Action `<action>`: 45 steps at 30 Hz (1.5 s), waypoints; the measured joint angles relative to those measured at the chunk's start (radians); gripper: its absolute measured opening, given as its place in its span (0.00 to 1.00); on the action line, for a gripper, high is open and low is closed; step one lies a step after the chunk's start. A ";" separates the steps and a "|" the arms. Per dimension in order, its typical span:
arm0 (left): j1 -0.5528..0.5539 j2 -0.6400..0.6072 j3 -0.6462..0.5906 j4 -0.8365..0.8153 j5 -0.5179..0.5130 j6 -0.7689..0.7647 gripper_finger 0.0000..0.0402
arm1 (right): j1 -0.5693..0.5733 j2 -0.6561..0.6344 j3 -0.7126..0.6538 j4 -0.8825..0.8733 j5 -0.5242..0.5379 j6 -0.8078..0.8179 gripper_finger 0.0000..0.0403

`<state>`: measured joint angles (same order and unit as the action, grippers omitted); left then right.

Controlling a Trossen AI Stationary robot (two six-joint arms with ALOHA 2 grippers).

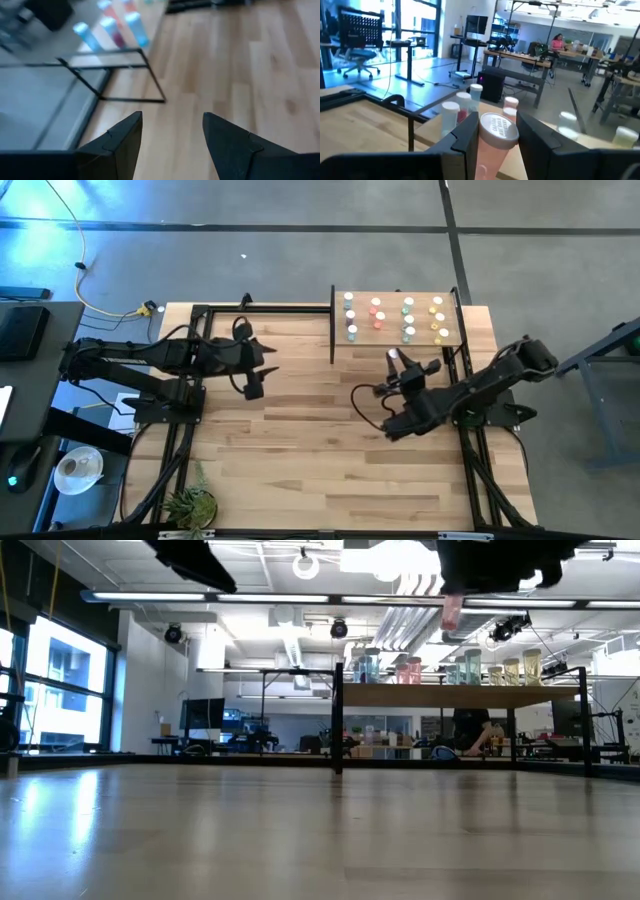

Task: Pick and place medicine bottles onto shelf by color
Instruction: Put the pink pill bottle on the shelf aligned with the pink bottle

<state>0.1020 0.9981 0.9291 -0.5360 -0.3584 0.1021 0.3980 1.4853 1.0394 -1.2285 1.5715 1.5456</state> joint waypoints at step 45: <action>0.442 0.005 0.000 0.264 -0.138 0.172 0.50 | -0.377 0.084 0.042 0.508 -0.108 -0.622 0.25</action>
<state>0.5438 1.0031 0.9291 -0.2718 -0.4965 0.2740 0.0214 1.5690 1.0809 -0.7201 1.4639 0.9235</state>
